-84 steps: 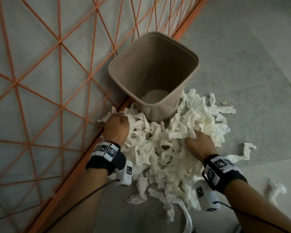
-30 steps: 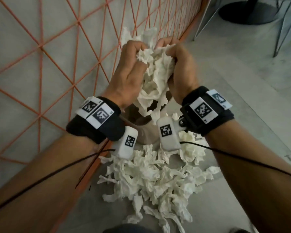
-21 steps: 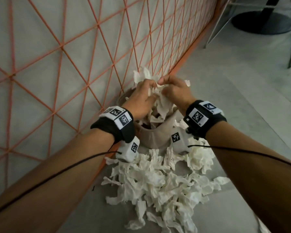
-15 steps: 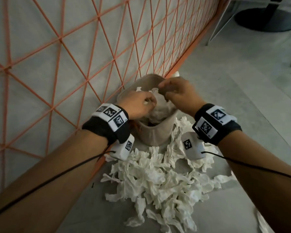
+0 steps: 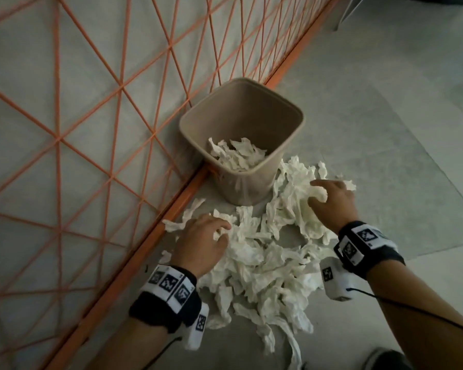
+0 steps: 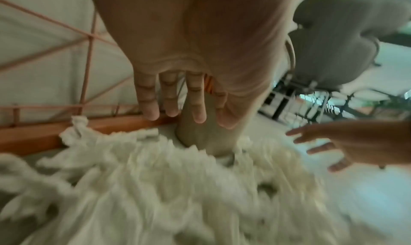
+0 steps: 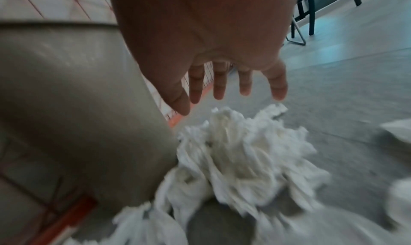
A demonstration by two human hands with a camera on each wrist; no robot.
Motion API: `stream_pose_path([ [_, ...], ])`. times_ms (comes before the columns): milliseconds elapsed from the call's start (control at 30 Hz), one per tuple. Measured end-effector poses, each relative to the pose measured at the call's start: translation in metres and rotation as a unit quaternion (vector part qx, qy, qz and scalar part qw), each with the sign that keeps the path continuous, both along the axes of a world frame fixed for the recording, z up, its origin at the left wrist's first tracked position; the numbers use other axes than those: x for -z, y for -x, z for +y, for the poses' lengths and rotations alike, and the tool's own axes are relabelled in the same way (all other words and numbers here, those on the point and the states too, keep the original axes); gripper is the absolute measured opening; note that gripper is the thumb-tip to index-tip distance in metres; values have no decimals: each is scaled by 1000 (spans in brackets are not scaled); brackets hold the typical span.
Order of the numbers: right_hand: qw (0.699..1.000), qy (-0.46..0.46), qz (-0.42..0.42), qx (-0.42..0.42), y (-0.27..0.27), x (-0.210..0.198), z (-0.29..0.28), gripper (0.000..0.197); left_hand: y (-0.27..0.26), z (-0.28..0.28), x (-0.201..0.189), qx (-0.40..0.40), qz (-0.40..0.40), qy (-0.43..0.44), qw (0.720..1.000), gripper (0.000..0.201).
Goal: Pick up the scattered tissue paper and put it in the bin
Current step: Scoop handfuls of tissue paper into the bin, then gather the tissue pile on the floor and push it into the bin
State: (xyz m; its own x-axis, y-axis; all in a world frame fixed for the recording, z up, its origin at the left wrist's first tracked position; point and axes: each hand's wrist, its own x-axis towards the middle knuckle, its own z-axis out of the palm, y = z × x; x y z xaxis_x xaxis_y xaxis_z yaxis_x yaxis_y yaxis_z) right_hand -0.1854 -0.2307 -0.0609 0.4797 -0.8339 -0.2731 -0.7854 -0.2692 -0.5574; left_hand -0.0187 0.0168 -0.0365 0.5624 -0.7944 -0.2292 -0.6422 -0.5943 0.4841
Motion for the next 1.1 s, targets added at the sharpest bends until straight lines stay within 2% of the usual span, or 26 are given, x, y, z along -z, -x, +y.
stream_pose_path([
  [133,989,-59,123,-55,13,34,14,70,35,-4,42,92,-2,-98,991,47],
  [200,986,-46,149,-63,16,44,21,72,45,-6,56,119,1,-118,986,49],
  [267,988,-18,146,-52,19,52,26,62,48,-6,64,114,6,-114,987,39],
  [367,991,6,123,-50,22,57,29,39,48,-7,54,56,18,-45,997,24],
  [467,999,-10,44,4,26,52,29,33,46,-10,27,8,3,50,999,10],
  [600,989,-13,-78,124,35,31,25,29,37,-18,-5,-30,-26,175,984,20],
  [667,979,-26,-115,164,41,23,23,30,35,-29,-13,-6,-24,217,976,25],
  [733,972,-39,-136,189,48,15,23,36,39,-47,-16,17,-28,223,974,25],
  [800,961,-64,-162,216,56,9,24,33,47,-68,-12,28,-23,193,980,19],
  [867,953,-88,-164,240,65,7,26,22,53,-91,-1,32,-8,121,992,13],
  [900,947,-107,-162,254,68,10,27,33,55,-102,7,30,-6,77,997,14],
  [967,946,-128,-138,262,75,19,30,56,56,-122,26,31,-15,3,999,30],
  [1000,951,-129,-123,252,79,24,32,56,57,-131,35,30,-16,-25,999,39],
  [1100,957,-132,-103,237,90,37,36,34,57,-150,60,16,-23,-84,996,54],
])
